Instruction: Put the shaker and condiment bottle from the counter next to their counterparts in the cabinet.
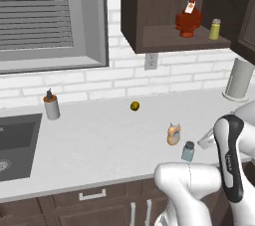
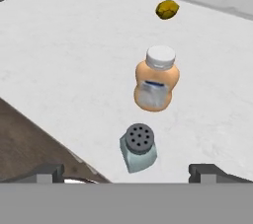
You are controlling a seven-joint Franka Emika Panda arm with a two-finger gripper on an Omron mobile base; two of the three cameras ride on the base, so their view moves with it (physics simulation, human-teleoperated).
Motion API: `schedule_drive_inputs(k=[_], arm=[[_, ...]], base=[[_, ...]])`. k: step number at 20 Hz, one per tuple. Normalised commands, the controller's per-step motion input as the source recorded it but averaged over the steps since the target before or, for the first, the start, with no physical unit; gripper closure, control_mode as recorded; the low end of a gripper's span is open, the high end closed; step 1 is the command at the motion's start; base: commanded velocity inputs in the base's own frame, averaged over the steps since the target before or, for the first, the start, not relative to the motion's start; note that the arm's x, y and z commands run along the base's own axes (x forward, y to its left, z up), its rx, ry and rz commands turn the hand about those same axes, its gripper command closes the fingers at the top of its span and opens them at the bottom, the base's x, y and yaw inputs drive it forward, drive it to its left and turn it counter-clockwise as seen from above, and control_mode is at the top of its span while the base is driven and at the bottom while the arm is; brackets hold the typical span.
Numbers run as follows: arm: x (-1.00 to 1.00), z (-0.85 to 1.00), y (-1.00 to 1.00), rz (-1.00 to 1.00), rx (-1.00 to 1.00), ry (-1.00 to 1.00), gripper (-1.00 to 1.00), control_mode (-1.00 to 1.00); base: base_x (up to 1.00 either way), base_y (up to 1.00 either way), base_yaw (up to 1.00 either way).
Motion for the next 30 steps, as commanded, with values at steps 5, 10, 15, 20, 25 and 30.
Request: schedule_drive_inputs(k=[5,10,15,20,25,30], arm=[[0.00,-0.32,-0.03,0.01,0.04,-0.10,-1.00,-1.00],[0.00,-0.30,-0.02,0.02,0.03,-0.08,-1.00,-1.00],[0.00,-0.29,0.00,0.02,0.00,0.00,-1.00,-1.00],[0.00,-0.19,0.00,0.01,0.02,0.00,-1.00,-1.00],[0.00,-0.13,0.00,0.00,0.03,0.00,-1.00,-1.00],[0.00,-0.15,0.00,0.00,0.02,0.00,-1.00,-1.00]], base=[[0.00,0.00,0.00],[0.00,0.00,0.00],[0.00,0.00,0.00],[0.00,0.00,0.00],[0.00,0.00,0.00],[0.00,0.00,0.00]])
